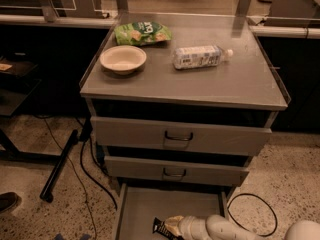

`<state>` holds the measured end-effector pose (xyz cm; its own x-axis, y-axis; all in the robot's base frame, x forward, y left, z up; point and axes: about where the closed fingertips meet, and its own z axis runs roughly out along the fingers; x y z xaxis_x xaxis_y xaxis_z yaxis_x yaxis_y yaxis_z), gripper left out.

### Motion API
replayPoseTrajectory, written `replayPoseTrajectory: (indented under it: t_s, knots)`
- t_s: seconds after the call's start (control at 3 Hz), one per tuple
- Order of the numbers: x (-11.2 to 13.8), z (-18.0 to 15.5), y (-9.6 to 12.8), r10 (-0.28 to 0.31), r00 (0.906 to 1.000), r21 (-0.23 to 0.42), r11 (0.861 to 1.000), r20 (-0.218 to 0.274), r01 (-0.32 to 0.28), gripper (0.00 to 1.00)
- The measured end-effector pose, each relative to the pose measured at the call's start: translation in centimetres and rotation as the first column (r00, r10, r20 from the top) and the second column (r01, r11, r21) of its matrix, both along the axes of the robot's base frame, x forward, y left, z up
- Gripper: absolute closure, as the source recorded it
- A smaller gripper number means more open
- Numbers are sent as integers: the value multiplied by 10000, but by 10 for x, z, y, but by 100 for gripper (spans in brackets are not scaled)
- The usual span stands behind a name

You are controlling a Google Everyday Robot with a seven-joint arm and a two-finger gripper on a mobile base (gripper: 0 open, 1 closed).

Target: Pick rxbar chocolate from bottom drawer and place on counter

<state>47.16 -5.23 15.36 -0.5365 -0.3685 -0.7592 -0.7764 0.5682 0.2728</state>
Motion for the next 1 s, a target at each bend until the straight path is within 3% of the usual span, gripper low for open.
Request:
replayPoseTrajectory:
  t_s: [0.33, 1.0]
  knots:
    - [3, 33, -14, -521, 9986, 42, 9986, 83, 521, 100]
    - [11, 105, -54, -1239, 9923, -693, 9899, -40, 1233, 100]
